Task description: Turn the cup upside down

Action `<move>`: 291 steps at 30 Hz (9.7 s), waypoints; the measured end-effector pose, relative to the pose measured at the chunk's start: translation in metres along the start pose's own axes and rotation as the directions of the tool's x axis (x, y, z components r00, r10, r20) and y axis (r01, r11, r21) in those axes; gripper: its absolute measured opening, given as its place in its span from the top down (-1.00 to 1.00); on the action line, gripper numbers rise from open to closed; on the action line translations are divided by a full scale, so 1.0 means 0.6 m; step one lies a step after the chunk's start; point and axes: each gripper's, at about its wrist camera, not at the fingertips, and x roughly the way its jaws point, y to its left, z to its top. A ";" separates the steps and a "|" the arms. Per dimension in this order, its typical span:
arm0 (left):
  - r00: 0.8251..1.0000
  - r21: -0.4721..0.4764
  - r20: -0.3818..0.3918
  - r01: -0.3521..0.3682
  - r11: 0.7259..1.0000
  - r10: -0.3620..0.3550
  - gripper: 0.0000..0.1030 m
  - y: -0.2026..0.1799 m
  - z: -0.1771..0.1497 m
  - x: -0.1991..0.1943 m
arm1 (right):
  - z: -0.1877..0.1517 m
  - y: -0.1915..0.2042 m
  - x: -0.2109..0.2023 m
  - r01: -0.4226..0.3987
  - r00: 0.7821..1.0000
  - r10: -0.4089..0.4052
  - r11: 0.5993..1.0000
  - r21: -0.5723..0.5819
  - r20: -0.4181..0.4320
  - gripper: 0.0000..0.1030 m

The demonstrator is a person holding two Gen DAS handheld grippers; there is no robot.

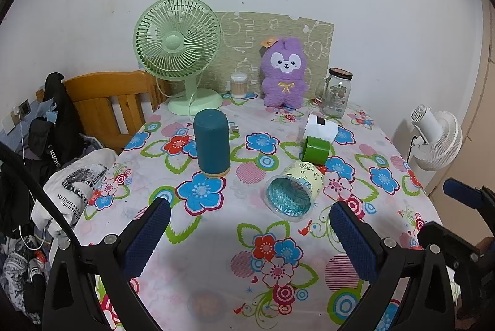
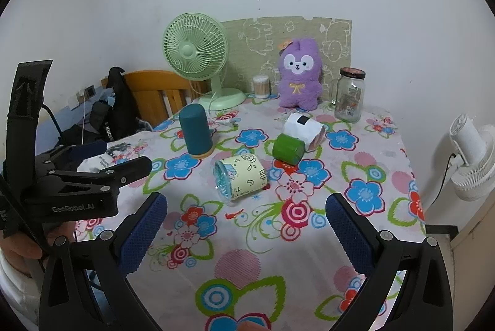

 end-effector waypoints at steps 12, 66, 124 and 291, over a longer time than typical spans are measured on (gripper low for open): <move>1.000 0.056 -0.014 0.012 0.998 -0.011 -1.00 -0.010 0.035 0.035 | 0.066 -0.069 0.068 -0.014 0.998 0.004 0.988 -0.151 -0.064 -1.00; 0.945 0.520 -0.322 0.127 0.845 0.056 -1.00 -0.137 0.196 0.436 | 0.209 -0.236 0.517 -0.452 0.802 0.303 0.871 -0.191 -0.515 -0.28; 0.937 0.315 -0.338 0.198 0.928 -0.085 -1.00 0.036 -0.143 0.069 | -0.098 0.086 0.198 -0.226 0.828 0.142 0.970 -0.091 -0.542 -0.63; 0.225 0.327 -0.939 0.339 0.882 0.261 -0.90 -0.125 -0.080 0.184 | -0.138 -0.026 0.114 -0.472 0.819 0.489 0.872 0.132 -0.301 -0.63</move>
